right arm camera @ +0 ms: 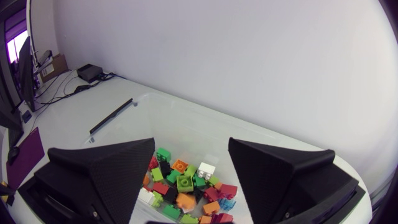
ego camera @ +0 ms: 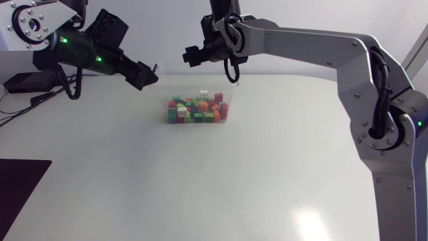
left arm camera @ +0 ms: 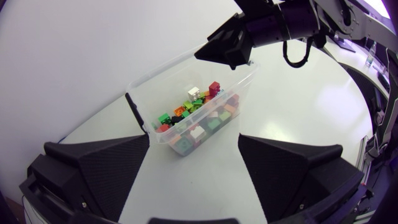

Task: Place the duplo bricks in the container

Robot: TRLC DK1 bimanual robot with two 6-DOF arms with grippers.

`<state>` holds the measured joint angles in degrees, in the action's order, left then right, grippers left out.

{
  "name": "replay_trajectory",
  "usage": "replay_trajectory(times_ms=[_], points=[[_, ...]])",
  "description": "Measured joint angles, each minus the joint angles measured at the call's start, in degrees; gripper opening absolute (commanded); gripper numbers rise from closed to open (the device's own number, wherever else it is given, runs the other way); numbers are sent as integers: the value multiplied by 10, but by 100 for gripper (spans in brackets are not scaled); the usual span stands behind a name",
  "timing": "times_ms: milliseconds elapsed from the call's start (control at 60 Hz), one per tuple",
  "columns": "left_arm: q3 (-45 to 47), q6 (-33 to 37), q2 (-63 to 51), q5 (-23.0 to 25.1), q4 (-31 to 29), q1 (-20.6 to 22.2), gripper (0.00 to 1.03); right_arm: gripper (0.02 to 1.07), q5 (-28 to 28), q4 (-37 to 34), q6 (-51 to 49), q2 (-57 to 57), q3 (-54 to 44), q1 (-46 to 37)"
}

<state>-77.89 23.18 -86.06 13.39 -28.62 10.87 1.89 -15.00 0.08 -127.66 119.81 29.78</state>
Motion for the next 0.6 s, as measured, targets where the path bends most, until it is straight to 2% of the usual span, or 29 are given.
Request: replay_trajectory(times_ms=[133,317,483,600], points=[[24,9,30,0,0,-9,99,103,17,8,-6,11,-12,-2],[61,9,65,0,8,-27,99,103,53,54,-34,96,-134,-14],[136,8,120,0,86,-44,99,103,86,119,-46,207,-259,-32],[172,8,155,-2,113,-48,99,103,105,165,-56,286,-339,-45]])
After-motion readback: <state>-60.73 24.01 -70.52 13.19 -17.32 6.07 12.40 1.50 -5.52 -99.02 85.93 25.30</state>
